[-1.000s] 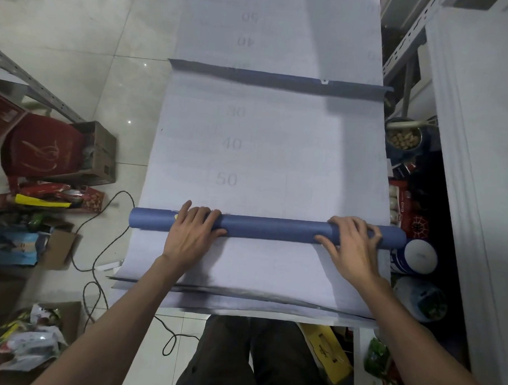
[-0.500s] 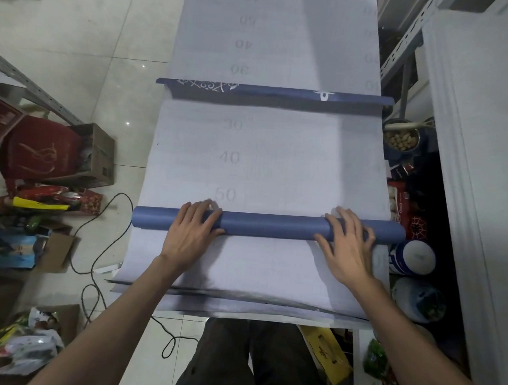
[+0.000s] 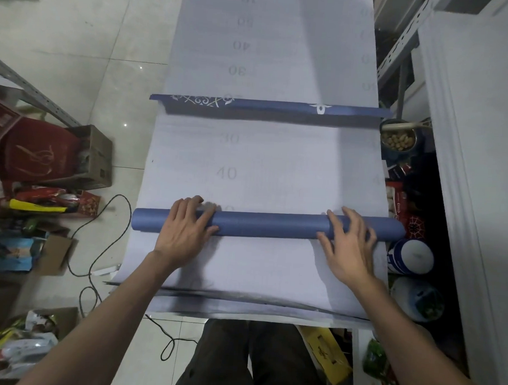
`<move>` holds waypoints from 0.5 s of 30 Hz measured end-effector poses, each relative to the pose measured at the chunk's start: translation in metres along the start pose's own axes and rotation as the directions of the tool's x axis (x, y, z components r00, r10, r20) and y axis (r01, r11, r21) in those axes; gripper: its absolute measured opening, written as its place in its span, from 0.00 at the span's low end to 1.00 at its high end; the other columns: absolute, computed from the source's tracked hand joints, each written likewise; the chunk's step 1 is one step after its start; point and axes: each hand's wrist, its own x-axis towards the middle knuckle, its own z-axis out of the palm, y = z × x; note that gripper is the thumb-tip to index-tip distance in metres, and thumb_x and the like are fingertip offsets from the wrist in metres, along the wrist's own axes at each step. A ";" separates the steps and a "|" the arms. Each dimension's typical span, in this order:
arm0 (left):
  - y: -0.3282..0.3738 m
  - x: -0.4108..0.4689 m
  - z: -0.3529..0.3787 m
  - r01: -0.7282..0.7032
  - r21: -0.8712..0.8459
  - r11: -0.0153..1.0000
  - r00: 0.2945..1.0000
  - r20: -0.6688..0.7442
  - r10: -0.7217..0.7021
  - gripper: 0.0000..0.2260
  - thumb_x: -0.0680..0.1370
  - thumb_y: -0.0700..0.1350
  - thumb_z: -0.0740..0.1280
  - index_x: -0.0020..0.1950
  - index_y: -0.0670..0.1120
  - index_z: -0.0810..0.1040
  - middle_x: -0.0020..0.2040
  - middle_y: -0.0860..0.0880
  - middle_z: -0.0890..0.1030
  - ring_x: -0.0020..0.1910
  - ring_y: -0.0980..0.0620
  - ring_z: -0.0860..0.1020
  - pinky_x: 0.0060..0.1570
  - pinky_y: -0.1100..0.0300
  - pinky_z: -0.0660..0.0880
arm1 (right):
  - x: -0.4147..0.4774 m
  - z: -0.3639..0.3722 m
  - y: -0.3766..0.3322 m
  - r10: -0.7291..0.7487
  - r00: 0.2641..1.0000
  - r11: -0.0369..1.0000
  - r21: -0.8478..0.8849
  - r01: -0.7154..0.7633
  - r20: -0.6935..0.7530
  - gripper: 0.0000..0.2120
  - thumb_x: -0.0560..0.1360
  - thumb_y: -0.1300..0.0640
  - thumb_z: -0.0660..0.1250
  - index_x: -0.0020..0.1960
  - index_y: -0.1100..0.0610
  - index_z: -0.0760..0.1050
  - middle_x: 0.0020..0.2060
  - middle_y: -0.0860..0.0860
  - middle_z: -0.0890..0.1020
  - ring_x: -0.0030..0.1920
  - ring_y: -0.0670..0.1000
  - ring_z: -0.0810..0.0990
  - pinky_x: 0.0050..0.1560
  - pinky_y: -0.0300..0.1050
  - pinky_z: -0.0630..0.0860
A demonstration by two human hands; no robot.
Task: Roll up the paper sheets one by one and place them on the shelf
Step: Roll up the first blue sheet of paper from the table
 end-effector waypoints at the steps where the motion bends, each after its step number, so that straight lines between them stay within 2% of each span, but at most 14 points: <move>1: 0.002 0.001 0.000 0.007 0.018 1.000 1.000 0.011 -0.007 0.29 0.80 0.61 0.63 0.70 0.38 0.74 0.61 0.35 0.75 0.55 0.35 0.74 0.61 0.40 0.70 | 0.001 0.000 -0.003 0.014 1.000 1.000 -0.016 -0.013 0.025 0.34 0.76 0.34 0.61 0.75 0.53 0.66 0.71 0.57 0.65 0.71 0.60 0.64 0.67 0.62 0.59; 3: 0.004 0.004 0.000 0.011 0.023 1.000 0.999 0.043 -0.012 0.36 0.75 0.63 0.70 0.72 0.38 0.72 0.58 0.35 0.76 0.51 0.36 0.75 0.58 0.40 0.72 | 0.002 0.002 -0.008 0.025 0.998 0.998 -0.057 -0.021 0.057 0.41 0.72 0.31 0.66 0.76 0.55 0.65 0.68 0.58 0.69 0.69 0.61 0.68 0.65 0.62 0.62; 4: 0.004 0.006 -0.002 0.016 0.016 1.000 0.999 0.048 -0.017 0.35 0.76 0.63 0.70 0.72 0.38 0.72 0.54 0.37 0.76 0.48 0.37 0.75 0.55 0.41 0.73 | 0.004 0.001 -0.008 0.026 0.998 0.997 -0.068 -0.023 0.049 0.41 0.72 0.32 0.67 0.75 0.57 0.67 0.66 0.58 0.73 0.68 0.61 0.70 0.63 0.62 0.64; 7: -0.004 0.010 -0.004 -0.005 -0.020 1.000 1.000 0.015 0.006 0.30 0.79 0.64 0.59 0.66 0.39 0.75 0.46 0.42 0.78 0.41 0.40 0.76 0.53 0.46 0.73 | 0.005 0.000 -0.004 0.011 1.000 0.999 -0.039 -0.011 0.002 0.37 0.72 0.32 0.62 0.68 0.60 0.73 0.61 0.56 0.79 0.69 0.59 0.72 0.63 0.60 0.66; 9: -0.007 0.007 -0.004 -0.052 -0.050 0.997 0.999 -0.013 0.051 0.26 0.80 0.62 0.56 0.58 0.41 0.77 0.42 0.44 0.79 0.38 0.40 0.77 0.55 0.48 0.71 | 0.002 0.000 -0.001 -0.017 1.000 1.000 -0.004 0.017 -0.017 0.33 0.76 0.33 0.57 0.65 0.59 0.75 0.63 0.55 0.79 0.73 0.58 0.69 0.65 0.58 0.63; 10: -0.007 0.005 -0.002 -0.069 -0.044 0.997 0.998 -0.008 0.068 0.24 0.81 0.61 0.55 0.56 0.41 0.77 0.43 0.44 0.79 0.39 0.40 0.77 0.57 0.47 0.71 | 0.001 0.000 -0.002 -0.014 1.000 1.000 0.000 0.014 -0.019 0.32 0.79 0.33 0.55 0.66 0.58 0.75 0.66 0.55 0.76 0.74 0.58 0.66 0.66 0.58 0.61; 12: -0.003 0.000 0.002 -0.048 -0.021 0.999 0.999 0.016 0.048 0.23 0.83 0.57 0.55 0.59 0.40 0.78 0.52 0.39 0.80 0.48 0.37 0.78 0.60 0.43 0.71 | 0.001 -0.001 -0.005 0.009 1.000 1.000 0.002 -0.009 -0.016 0.31 0.80 0.34 0.53 0.71 0.55 0.72 0.72 0.57 0.69 0.76 0.59 0.62 0.68 0.58 0.59; 14: 0.003 -0.003 0.003 0.012 0.010 1.000 1.000 0.024 -0.013 0.26 0.81 0.59 0.58 0.66 0.39 0.75 0.62 0.34 0.75 0.57 0.34 0.74 0.62 0.39 0.70 | 0.002 -0.001 -0.009 0.016 1.000 1.000 -0.007 -0.016 0.020 0.38 0.75 0.30 0.61 0.74 0.56 0.68 0.71 0.58 0.67 0.73 0.59 0.65 0.68 0.59 0.58; 15: 0.005 -0.003 0.004 0.020 0.028 0.999 0.999 0.028 -0.021 0.30 0.80 0.63 0.60 0.69 0.39 0.74 0.62 0.34 0.74 0.56 0.35 0.74 0.61 0.39 0.71 | 0.003 -0.001 -0.011 0.015 0.999 1.000 -0.014 -0.015 0.033 0.43 0.71 0.30 0.66 0.75 0.57 0.66 0.69 0.58 0.69 0.72 0.59 0.67 0.67 0.60 0.58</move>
